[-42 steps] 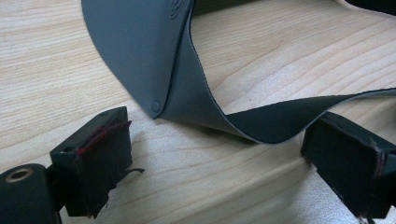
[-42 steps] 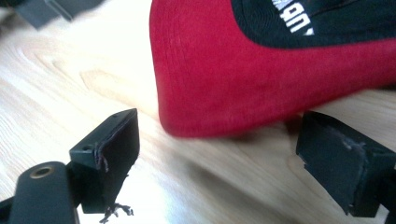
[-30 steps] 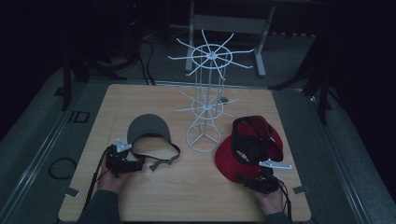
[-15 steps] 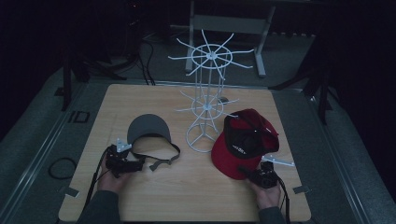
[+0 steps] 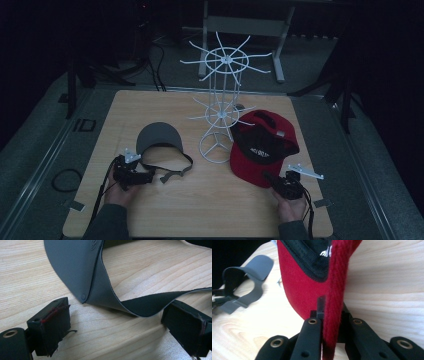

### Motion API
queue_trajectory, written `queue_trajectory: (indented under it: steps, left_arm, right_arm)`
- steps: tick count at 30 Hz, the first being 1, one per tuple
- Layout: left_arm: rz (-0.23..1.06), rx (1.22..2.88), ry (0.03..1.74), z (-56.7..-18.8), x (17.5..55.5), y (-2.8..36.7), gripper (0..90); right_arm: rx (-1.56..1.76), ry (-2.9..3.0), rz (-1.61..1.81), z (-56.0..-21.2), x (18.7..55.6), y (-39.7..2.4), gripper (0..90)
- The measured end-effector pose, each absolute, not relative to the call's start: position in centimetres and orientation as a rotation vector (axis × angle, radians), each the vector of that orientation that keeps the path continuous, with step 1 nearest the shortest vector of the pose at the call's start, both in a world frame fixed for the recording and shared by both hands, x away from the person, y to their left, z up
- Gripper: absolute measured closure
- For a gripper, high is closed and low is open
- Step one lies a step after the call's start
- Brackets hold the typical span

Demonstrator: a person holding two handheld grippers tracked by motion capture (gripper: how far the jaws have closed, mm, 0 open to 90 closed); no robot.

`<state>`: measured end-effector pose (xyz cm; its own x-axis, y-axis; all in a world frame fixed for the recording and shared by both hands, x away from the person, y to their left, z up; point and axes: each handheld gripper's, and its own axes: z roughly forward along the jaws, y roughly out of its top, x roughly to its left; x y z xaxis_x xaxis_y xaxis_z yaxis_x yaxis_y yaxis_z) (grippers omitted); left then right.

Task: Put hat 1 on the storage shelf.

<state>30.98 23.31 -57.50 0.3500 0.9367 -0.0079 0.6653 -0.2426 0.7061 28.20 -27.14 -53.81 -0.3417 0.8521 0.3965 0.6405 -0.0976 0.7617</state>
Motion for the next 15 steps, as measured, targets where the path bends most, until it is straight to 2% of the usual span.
queue_trajectory:
  steps: [15]
  left_arm:
    - [0.566,1.996,1.392,-57.5,31.0,23.3,8.6]
  right_arm:
    - [1.598,1.868,1.283,-52.3,29.5,-28.3,86.2]
